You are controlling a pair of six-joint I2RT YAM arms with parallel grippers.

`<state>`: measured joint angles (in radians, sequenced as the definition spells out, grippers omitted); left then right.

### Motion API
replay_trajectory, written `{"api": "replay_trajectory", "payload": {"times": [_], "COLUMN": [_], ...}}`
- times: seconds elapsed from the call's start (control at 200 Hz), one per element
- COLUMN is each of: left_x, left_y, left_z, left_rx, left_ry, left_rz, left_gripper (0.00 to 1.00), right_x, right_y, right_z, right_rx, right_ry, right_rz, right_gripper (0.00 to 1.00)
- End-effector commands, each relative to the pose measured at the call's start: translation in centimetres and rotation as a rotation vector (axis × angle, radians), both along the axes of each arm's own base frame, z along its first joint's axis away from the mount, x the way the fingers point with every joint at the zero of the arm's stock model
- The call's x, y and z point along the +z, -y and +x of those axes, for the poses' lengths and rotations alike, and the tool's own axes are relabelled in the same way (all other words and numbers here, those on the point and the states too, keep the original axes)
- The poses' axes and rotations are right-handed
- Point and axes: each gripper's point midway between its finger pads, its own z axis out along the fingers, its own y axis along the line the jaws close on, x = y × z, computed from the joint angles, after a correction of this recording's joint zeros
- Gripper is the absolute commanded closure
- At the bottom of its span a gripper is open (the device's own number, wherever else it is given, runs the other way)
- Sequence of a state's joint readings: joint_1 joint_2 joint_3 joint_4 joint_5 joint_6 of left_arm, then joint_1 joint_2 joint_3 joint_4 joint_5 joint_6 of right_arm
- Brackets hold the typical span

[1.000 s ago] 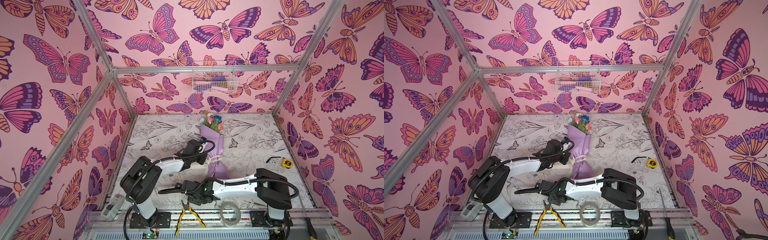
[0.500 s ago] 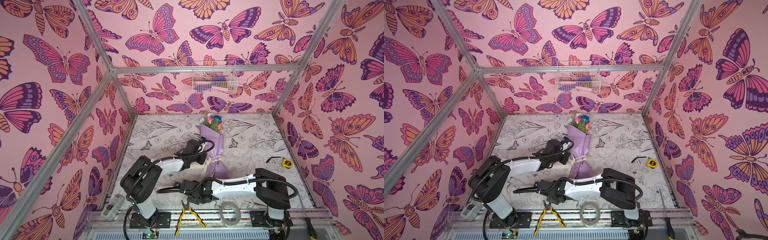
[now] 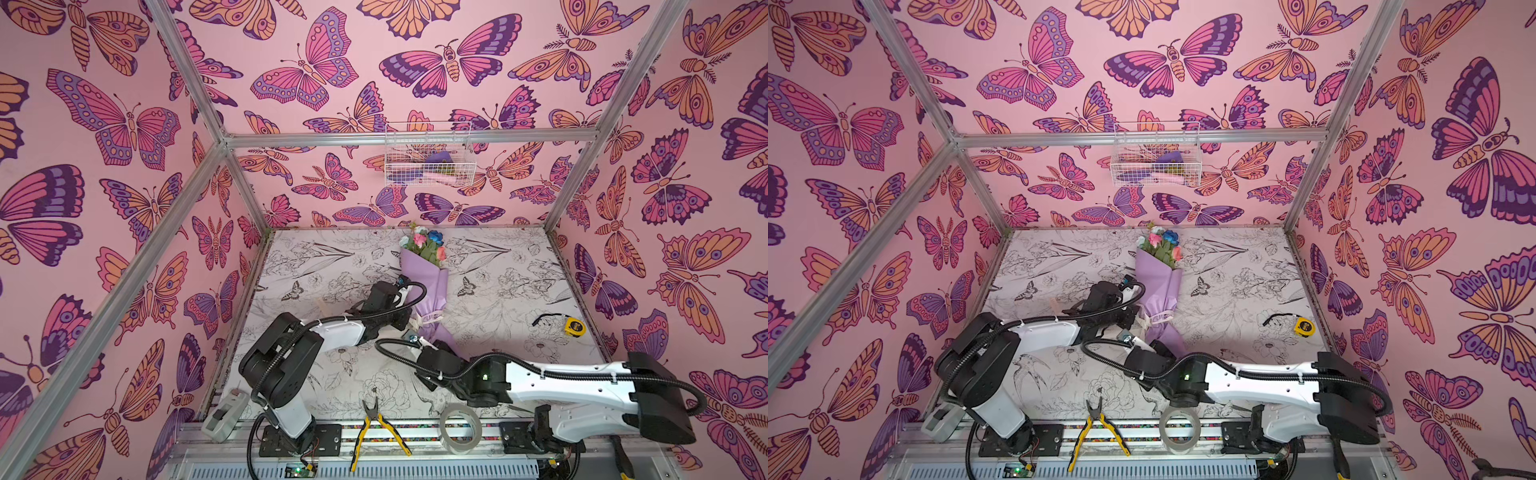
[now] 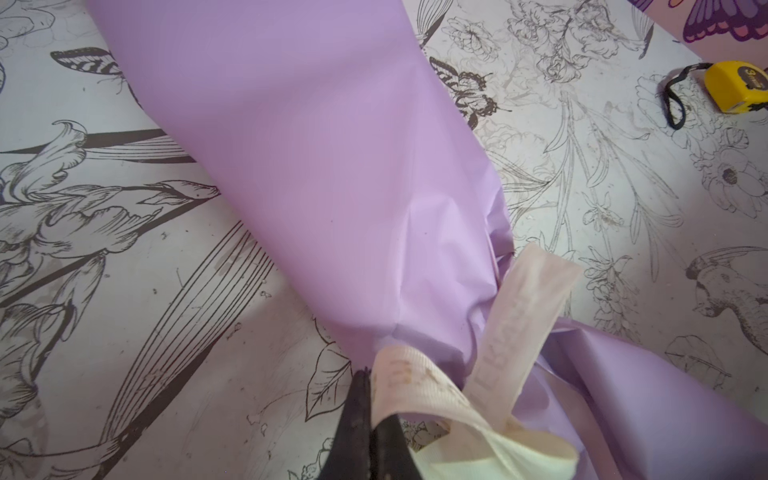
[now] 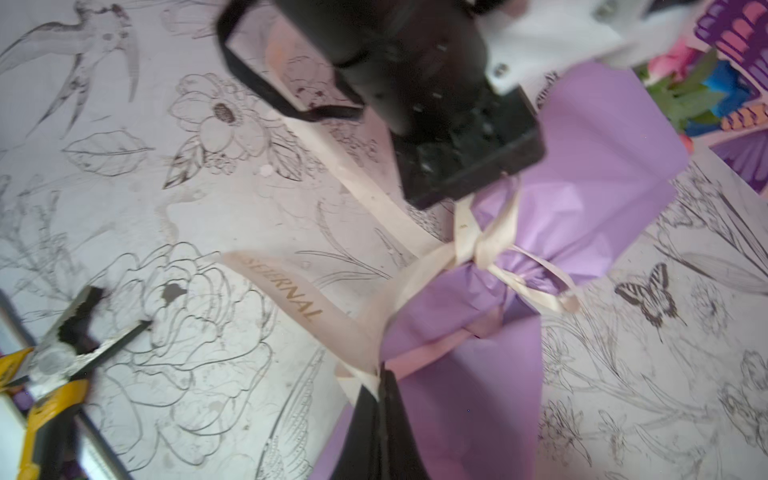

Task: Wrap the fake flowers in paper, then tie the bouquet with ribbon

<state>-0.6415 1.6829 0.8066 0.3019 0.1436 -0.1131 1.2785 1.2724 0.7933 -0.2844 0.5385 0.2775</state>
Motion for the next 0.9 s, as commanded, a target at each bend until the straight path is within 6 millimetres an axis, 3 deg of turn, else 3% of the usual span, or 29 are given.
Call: {"api": "replay_trajectory", "payload": {"times": [0.0,0.135,0.466,0.641,0.896], "left_x": [1.5,1.8,2.0,1.8,0.2], "left_y": [0.1,-0.2,-0.5,0.0,-0.6], "left_z": [-0.2,-1.1,-2.3,-3.0,-4.9], "left_rx": [-0.019,-0.03,-0.031,-0.034,-0.006], "left_ry": [0.048,0.055,0.07,0.049,0.03], "left_rz": [-0.049,-0.062,-0.069,-0.082,-0.042], "left_gripper": [1.0,1.0,1.0,1.0,1.0], "right_x": [2.4,3.3,6.0,5.6,2.2], "right_y": [2.8,6.0,10.2,14.9,18.1], "right_z": [2.6,4.8,8.5,9.2,9.2], "right_rx": [-0.196,-0.342,-0.521,-0.706,-0.831], "right_ry": [0.033,0.022,0.014,0.037,-0.036], "right_rz": [0.141,0.242,0.348,0.324,0.274], "right_gripper": [1.0,1.0,1.0,1.0,1.0]}}
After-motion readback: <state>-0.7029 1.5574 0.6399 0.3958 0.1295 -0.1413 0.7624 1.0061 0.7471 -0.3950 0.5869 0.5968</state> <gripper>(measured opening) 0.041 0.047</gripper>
